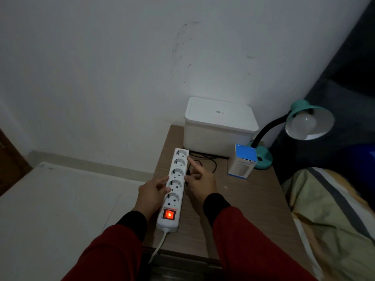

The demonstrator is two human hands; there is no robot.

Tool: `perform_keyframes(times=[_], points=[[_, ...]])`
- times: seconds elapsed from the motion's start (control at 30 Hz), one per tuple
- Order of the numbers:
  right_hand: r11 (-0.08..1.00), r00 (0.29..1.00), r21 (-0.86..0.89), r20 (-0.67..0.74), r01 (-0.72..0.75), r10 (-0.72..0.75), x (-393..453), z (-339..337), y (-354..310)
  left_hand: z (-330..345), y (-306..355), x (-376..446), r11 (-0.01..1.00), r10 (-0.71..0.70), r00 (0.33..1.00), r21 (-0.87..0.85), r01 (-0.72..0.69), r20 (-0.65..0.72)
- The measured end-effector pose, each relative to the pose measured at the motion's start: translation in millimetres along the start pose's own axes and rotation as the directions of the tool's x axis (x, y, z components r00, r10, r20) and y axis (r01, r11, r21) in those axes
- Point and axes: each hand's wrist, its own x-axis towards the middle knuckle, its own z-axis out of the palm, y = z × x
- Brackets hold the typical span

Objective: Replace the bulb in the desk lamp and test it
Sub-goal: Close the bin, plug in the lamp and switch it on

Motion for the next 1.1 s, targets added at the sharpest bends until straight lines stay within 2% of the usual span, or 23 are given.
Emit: perform_keyframes(times=[0.23, 0.53, 0.8, 0.93, 1.1], points=[[0.998, 0.997, -0.033, -0.062, 0.052, -0.054, 0, 18, -5, 0, -3, 2, 1.0, 0.012, 1.0, -0.004, -0.012, 0.012], [0.984, 0.989, -0.174, -0.128, 0.047, -0.069, -1, 35, 3, -4, -10, 7, 0.999, 0.037, 0.999, 0.034, -0.038, 0.037], [0.95, 0.99, -0.295, -0.058, 0.106, -0.128, -1, 38, 4, -3, -12, 8, 0.998, 0.057, 0.998, 0.033, -0.059, 0.039], [0.955, 0.992, -0.289, -0.085, 0.068, -0.097, -2, 34, 12, -3, -14, 10, 0.998, 0.061, 0.997, 0.02, -0.062, 0.04], [0.912, 0.99, -0.407, -0.099, 0.05, -0.099, 5, 35, 20, -3, -16, 12, 0.998, 0.058, 0.998, 0.011, -0.058, 0.039]])
